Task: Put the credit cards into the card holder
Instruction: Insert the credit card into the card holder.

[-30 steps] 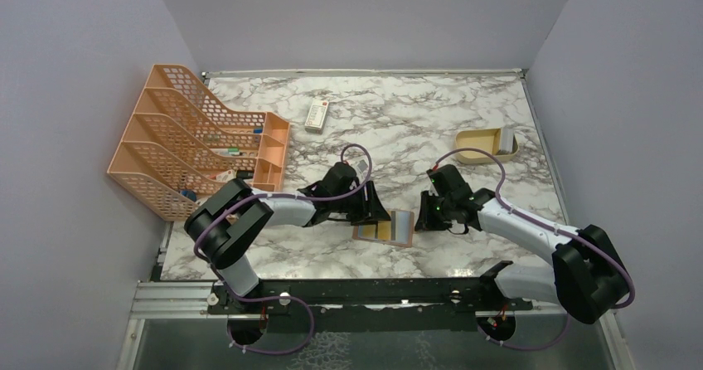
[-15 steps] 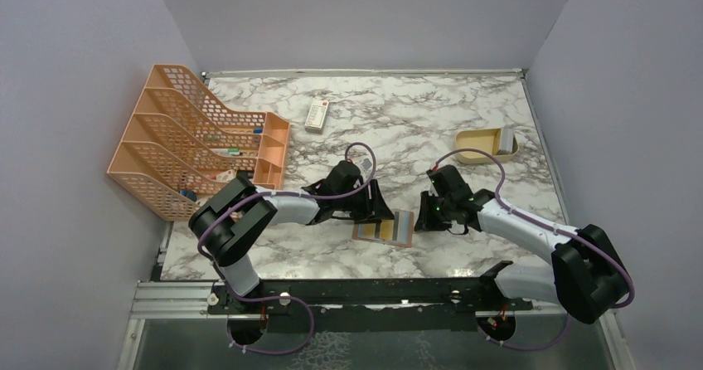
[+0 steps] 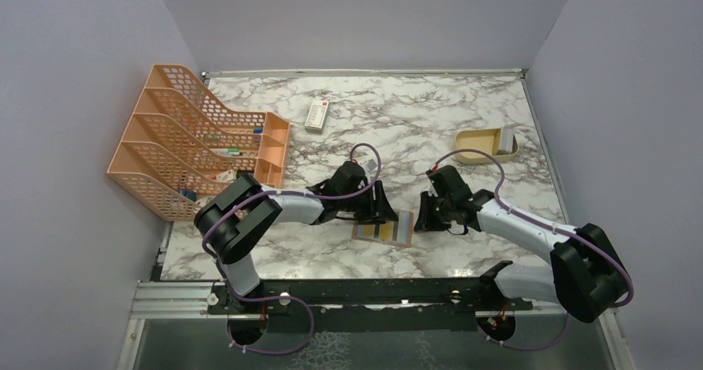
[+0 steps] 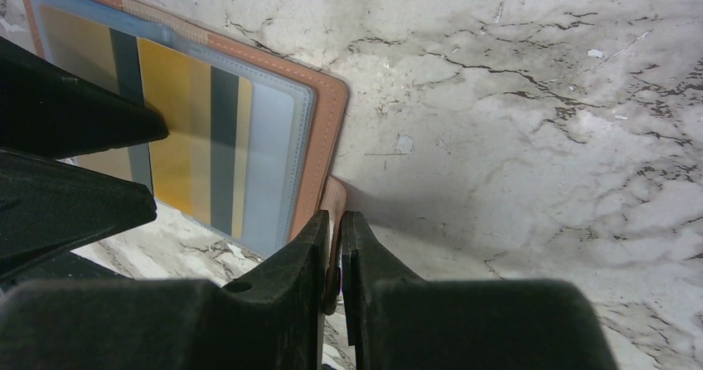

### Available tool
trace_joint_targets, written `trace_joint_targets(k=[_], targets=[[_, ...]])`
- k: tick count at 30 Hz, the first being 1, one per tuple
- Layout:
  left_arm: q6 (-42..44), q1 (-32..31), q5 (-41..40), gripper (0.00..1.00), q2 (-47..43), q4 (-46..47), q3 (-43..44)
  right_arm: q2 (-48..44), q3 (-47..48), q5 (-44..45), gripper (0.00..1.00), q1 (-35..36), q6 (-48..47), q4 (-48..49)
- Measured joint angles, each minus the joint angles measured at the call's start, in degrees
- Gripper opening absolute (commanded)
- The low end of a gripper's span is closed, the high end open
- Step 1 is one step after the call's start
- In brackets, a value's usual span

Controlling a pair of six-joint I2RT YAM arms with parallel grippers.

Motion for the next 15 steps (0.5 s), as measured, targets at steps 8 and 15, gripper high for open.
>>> trace_joint_targets(k=[8,15], targets=[[0.35,-0.11,-0.2,0.55,-0.63,-1.25,0.17,0.0,0.0,-0.02,0.11,0.0,0.0,0.02],[2.86,-0.11,-2.75,0.57,-3.78,-6.82,1.36,0.0,-0.11,-0.02,0.11,0.0,-0.02,0.17]])
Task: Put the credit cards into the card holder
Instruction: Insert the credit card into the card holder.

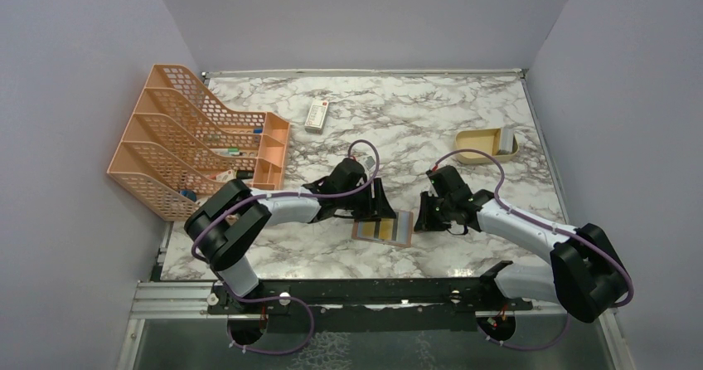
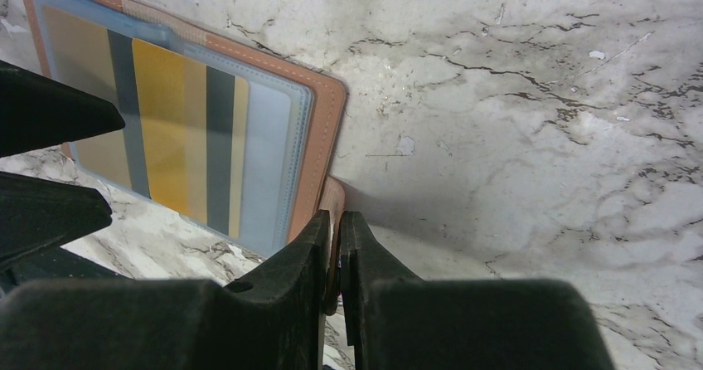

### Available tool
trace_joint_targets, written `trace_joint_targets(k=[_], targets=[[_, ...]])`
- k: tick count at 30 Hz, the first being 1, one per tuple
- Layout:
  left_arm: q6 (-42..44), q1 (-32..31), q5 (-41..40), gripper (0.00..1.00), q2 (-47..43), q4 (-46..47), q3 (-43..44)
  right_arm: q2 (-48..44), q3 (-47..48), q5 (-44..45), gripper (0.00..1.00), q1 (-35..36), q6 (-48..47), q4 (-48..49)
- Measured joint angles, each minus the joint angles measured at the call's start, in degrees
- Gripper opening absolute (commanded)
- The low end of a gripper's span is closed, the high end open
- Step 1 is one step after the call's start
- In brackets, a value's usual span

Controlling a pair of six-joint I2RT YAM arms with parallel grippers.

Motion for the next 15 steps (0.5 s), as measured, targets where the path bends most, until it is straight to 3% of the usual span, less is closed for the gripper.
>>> trace_joint_targets(k=[15], targets=[[0.92,0.02,-1.4,0.57,0.33,-1.42,0.11,0.0,0.0,-0.02,0.11,0.24,0.0,0.22]])
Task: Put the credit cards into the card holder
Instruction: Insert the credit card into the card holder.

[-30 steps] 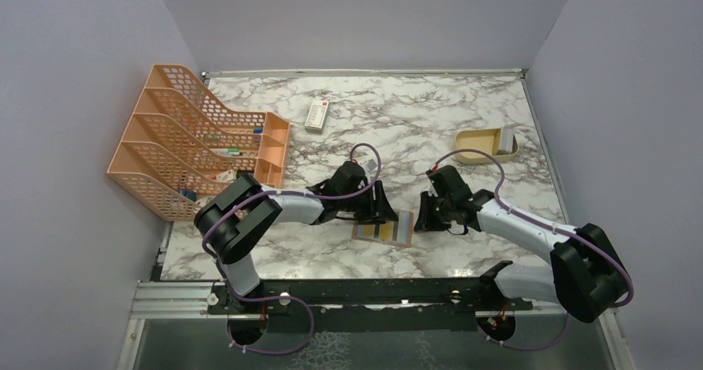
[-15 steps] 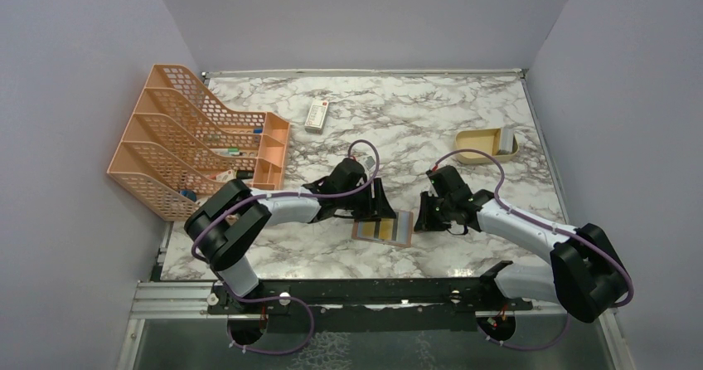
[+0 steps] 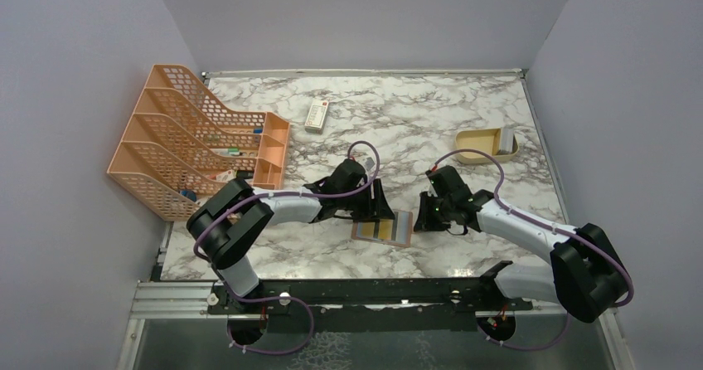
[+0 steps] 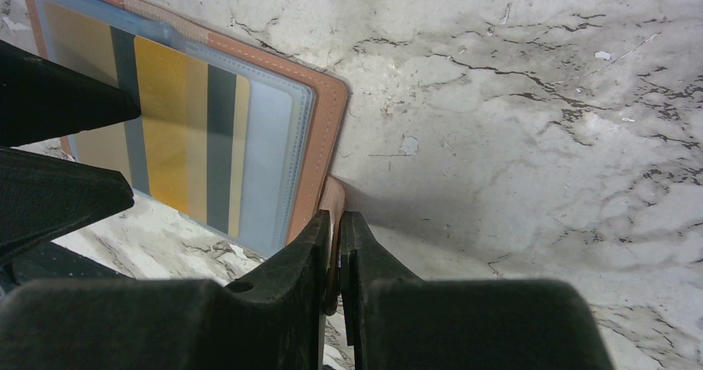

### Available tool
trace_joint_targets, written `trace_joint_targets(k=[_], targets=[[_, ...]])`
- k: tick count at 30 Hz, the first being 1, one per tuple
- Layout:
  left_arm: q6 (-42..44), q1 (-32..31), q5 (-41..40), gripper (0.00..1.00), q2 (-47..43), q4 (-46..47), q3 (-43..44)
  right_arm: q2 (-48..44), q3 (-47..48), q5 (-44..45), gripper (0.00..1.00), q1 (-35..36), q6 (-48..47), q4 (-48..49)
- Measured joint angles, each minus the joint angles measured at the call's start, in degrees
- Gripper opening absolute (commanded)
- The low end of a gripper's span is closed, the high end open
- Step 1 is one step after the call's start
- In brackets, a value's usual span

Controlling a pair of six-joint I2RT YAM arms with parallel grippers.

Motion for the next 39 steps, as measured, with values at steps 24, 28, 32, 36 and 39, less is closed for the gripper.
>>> trace_joint_targets(k=[24,28,32,36,39], targets=[[-3.87,-2.75,1.77,0.57,3.3,5.35,0.28,0.33,-0.26,-0.2,0.1,0.02,0.0,0.87],[-3.85,-2.75,1.68,0.57,3.02,4.87,0.31,0.33,-0.33,-0.2,0.1,0.02,-0.02,0.9],[-3.15,-2.75,1.2,0.58,1.44,2.27,0.72,0.33,-0.33,-0.22,0.1,0.02,-0.02,0.9],[-1.44,-2.73,-0.55,0.58,-0.28,-1.18,2.32,0.33,-0.44,-0.22,0.09,0.02,-0.02,0.92],[-0.33,-2.73,-1.92,0.58,-1.05,-2.86,3.15,0.33,-0.52,-0.22,0.1,0.02,-0.02,0.94]])
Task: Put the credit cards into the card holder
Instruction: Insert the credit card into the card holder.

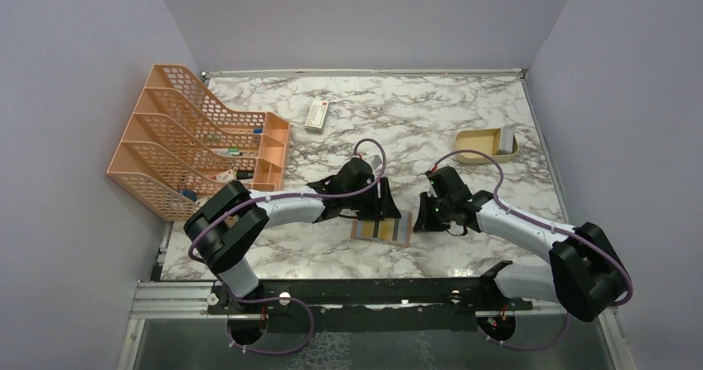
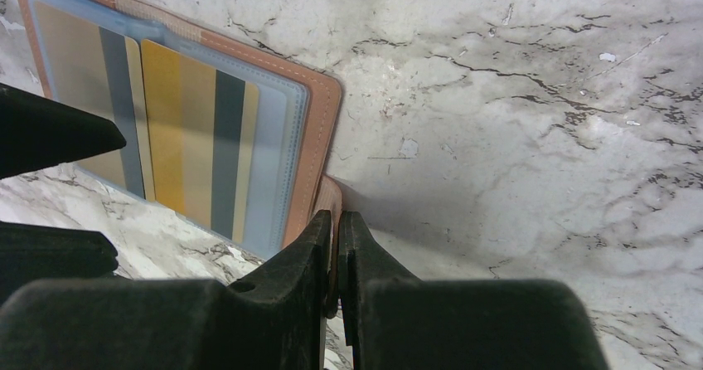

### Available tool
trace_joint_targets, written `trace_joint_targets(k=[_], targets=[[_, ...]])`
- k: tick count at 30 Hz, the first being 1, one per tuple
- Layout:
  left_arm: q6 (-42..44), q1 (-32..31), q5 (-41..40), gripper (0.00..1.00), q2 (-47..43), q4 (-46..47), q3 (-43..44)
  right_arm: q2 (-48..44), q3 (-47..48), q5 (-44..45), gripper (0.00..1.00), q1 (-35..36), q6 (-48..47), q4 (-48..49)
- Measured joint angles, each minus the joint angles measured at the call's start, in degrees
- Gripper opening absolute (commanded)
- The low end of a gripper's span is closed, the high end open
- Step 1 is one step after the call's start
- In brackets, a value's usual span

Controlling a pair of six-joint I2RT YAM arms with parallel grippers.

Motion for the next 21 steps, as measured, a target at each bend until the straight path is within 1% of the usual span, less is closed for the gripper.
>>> trace_joint_targets(k=[11,21], targets=[[1.68,0.0,-1.88,0.59,0.52,-2.75,0.13,0.0,0.0,0.0,0.09,0.0,0.0,0.0],[1.46,0.0,-1.95,0.59,2.08,-1.49,0.11,0.0,0.0,-0.24,0.09,0.0,0.0,0.26]])
